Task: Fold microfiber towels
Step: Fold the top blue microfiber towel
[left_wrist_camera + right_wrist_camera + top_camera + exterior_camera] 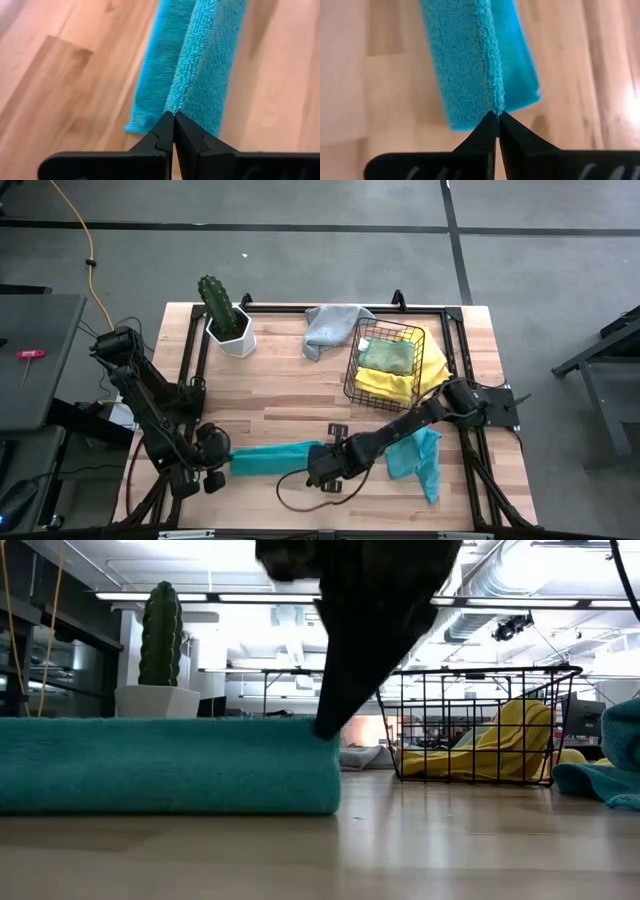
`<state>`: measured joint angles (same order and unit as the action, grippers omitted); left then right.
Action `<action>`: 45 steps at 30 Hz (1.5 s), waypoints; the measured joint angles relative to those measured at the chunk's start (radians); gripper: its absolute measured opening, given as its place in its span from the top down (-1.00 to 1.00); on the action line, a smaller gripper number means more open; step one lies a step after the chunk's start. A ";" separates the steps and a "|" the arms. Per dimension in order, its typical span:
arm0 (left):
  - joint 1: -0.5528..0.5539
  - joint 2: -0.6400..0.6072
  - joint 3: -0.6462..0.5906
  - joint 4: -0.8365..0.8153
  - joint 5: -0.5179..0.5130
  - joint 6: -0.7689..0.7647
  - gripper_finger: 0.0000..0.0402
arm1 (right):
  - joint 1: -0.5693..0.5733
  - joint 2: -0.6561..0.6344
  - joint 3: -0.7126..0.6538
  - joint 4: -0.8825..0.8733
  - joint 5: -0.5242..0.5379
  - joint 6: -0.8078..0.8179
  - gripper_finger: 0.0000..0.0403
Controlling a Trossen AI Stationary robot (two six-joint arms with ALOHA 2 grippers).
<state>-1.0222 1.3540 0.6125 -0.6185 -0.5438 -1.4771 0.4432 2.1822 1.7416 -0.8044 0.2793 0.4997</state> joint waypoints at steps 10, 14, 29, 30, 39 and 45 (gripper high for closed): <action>0.000 0.016 0.000 -0.002 0.012 -0.062 0.99 | -0.026 0.000 -0.045 0.049 0.002 0.017 1.00; 0.000 0.030 0.000 0.011 0.017 -0.058 0.95 | -0.026 0.000 -0.045 0.055 0.002 0.014 1.00; 0.000 -0.004 0.000 -0.020 0.077 0.057 0.40 | -0.042 0.000 -0.021 0.025 0.123 -0.080 0.29; 0.000 -0.020 0.000 -0.019 0.083 0.068 0.37 | -0.042 0.000 -0.007 0.009 0.129 -0.078 0.22; -0.119 -0.169 0.001 -0.004 -0.134 0.127 0.19 | 0.007 -0.001 0.027 -0.207 0.129 0.144 0.01; -0.194 -0.145 0.001 0.060 -0.214 0.130 0.19 | 0.057 -0.016 -0.065 -0.218 0.079 0.419 0.00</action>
<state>-1.2166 1.2093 0.6132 -0.5589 -0.7575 -1.3467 0.5006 2.1665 1.6770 -1.0225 0.3584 0.9184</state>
